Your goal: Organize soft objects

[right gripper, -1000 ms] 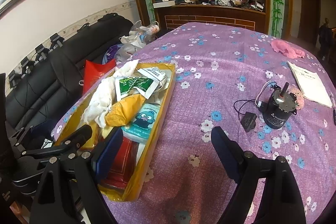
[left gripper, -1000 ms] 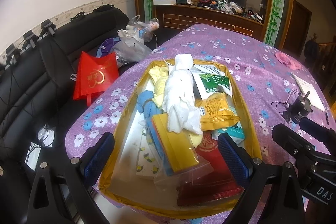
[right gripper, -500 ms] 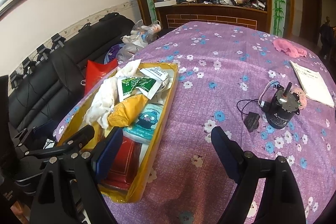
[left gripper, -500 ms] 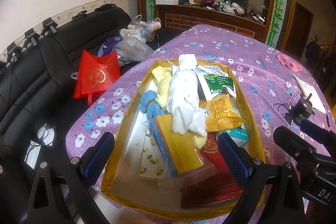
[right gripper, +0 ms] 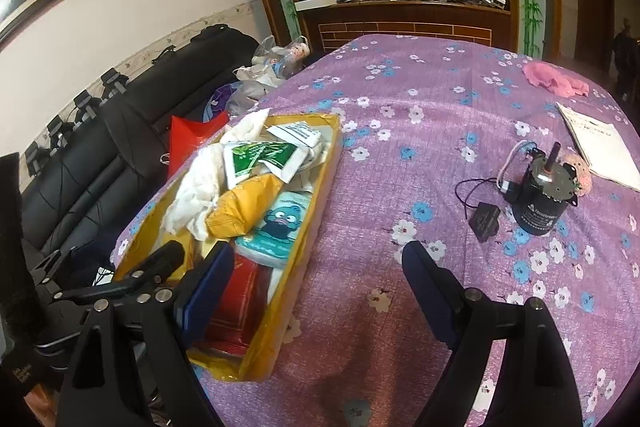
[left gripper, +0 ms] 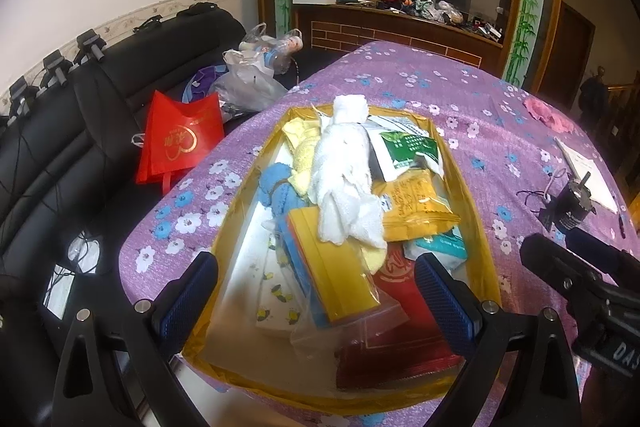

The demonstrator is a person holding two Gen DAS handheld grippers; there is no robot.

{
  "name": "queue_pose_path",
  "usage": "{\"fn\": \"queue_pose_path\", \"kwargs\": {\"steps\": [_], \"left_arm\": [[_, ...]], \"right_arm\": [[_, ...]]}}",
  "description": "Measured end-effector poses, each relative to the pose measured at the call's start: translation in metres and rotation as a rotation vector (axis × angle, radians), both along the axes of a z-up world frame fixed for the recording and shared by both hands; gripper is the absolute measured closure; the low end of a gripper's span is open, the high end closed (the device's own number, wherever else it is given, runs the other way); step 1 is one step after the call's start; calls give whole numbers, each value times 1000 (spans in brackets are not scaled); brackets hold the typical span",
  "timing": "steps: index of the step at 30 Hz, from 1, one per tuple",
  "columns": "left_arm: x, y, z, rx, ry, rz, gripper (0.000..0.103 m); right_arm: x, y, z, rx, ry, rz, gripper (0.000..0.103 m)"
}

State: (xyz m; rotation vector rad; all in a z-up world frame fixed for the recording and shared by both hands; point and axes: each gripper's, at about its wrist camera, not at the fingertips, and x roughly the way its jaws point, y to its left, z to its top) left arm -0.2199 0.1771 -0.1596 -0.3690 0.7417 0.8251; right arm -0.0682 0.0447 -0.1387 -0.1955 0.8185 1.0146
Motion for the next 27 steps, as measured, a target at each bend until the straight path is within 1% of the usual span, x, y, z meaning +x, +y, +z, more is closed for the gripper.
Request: {"fn": "queue_pose_path", "kwargs": {"steps": [3, 6, 8, 12, 15, 19, 27], "left_arm": [[5, -4, -2, 8, 18, -13, 3], [9, -7, -2, 6, 25, -16, 3], [11, -10, -2, 13, 33, -21, 3], [11, -10, -2, 18, 45, -7, 3], [10, -9, -4, 16, 54, -2, 3], [8, -7, -5, 7, 49, 6, 3], [8, -9, -6, 27, 59, 0, 3]], "right_arm": [[4, -4, -2, 4, 28, -5, 18], [6, -8, -3, 4, 24, -21, 18], [9, -11, -3, 14, 41, -29, 18], [9, -12, -3, 11, 34, -28, 18], [8, -11, -3, 17, 48, -22, 18], [5, -8, -3, 10, 33, -14, 18], [4, -5, -3, 10, 36, -17, 18]]}}
